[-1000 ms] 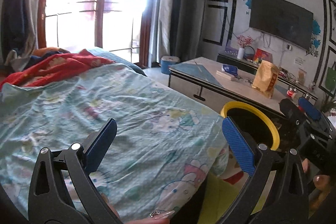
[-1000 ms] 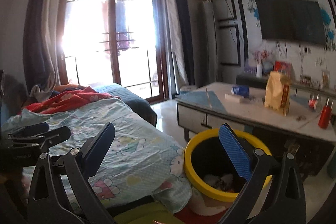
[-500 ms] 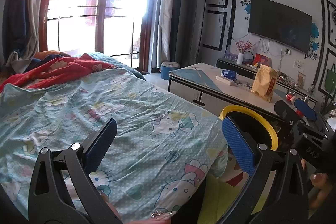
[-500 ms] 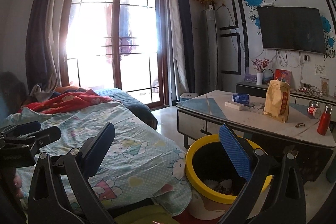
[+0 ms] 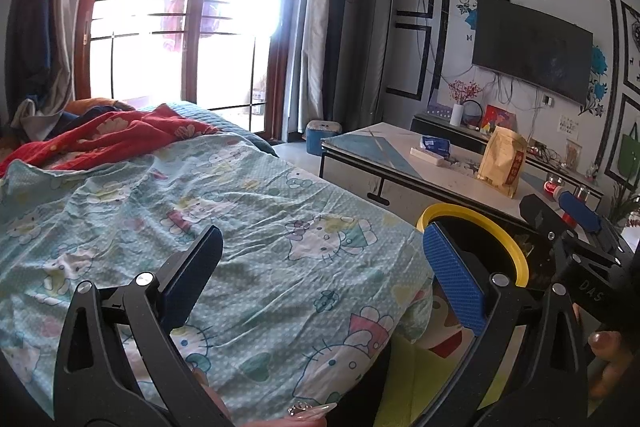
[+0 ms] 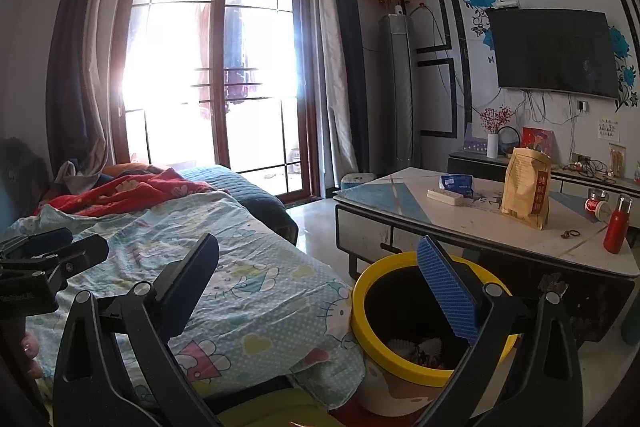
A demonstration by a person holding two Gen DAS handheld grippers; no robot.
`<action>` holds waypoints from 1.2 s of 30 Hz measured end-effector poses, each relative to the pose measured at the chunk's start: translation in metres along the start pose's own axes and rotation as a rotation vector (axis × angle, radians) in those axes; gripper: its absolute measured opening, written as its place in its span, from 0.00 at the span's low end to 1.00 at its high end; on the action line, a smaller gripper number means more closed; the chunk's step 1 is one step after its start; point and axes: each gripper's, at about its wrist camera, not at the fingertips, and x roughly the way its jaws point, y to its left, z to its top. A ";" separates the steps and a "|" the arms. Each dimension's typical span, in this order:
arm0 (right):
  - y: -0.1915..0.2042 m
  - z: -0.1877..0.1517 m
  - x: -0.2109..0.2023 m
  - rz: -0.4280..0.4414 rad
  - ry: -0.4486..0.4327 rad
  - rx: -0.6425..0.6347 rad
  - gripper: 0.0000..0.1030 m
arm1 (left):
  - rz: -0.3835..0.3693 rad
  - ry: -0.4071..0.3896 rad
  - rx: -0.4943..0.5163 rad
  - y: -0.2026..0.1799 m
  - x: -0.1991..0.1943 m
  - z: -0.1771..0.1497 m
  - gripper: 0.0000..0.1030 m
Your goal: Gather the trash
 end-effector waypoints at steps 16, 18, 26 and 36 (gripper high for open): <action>0.000 0.000 0.000 0.001 -0.002 -0.003 0.94 | -0.001 -0.001 -0.001 -0.001 0.000 0.000 0.89; 0.000 0.001 0.000 0.000 -0.003 -0.004 0.94 | 0.000 0.001 -0.001 -0.001 0.000 0.001 0.89; 0.001 0.001 0.000 0.003 -0.007 -0.011 0.94 | -0.010 0.018 -0.010 -0.004 0.002 0.000 0.89; 0.009 0.008 0.004 0.037 0.005 -0.037 0.94 | 0.043 0.063 -0.146 0.033 -0.001 0.002 0.90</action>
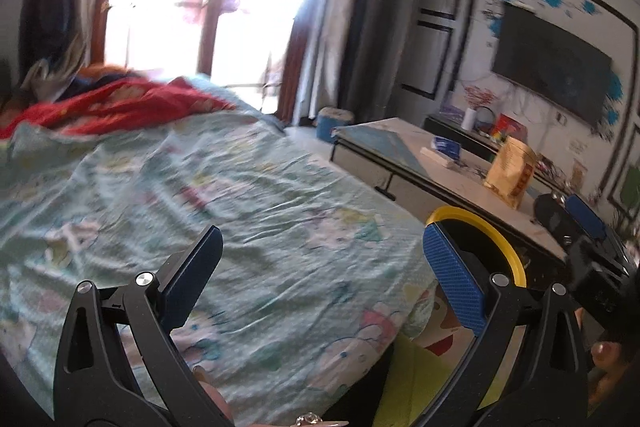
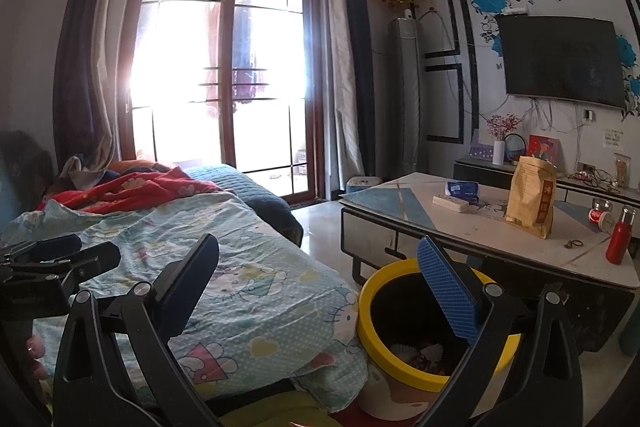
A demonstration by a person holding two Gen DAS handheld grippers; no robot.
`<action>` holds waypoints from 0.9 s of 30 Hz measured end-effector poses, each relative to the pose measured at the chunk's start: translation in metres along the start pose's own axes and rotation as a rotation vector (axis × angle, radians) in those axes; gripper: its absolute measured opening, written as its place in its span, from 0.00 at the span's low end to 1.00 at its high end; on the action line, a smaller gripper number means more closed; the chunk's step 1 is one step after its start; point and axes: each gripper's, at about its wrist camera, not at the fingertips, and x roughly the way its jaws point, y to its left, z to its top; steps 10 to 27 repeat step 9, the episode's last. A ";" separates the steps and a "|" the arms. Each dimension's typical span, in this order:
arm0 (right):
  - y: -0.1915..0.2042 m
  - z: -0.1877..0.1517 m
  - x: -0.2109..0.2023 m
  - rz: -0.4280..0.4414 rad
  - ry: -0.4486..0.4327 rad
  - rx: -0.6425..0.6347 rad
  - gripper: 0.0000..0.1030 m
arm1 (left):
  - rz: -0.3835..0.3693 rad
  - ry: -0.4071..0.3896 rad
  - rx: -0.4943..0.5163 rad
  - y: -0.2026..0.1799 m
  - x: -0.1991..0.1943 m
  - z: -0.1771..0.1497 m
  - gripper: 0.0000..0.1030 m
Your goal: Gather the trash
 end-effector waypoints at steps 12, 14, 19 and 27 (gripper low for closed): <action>0.126 0.039 0.055 0.404 0.247 -0.081 0.94 | 0.550 0.059 -0.283 0.214 -0.063 0.010 0.89; 0.126 0.039 0.055 0.404 0.247 -0.081 0.94 | 0.550 0.059 -0.283 0.214 -0.063 0.010 0.89; 0.126 0.039 0.055 0.404 0.247 -0.081 0.94 | 0.550 0.059 -0.283 0.214 -0.063 0.010 0.89; 0.126 0.039 0.055 0.404 0.247 -0.081 0.94 | 0.550 0.059 -0.283 0.214 -0.063 0.010 0.89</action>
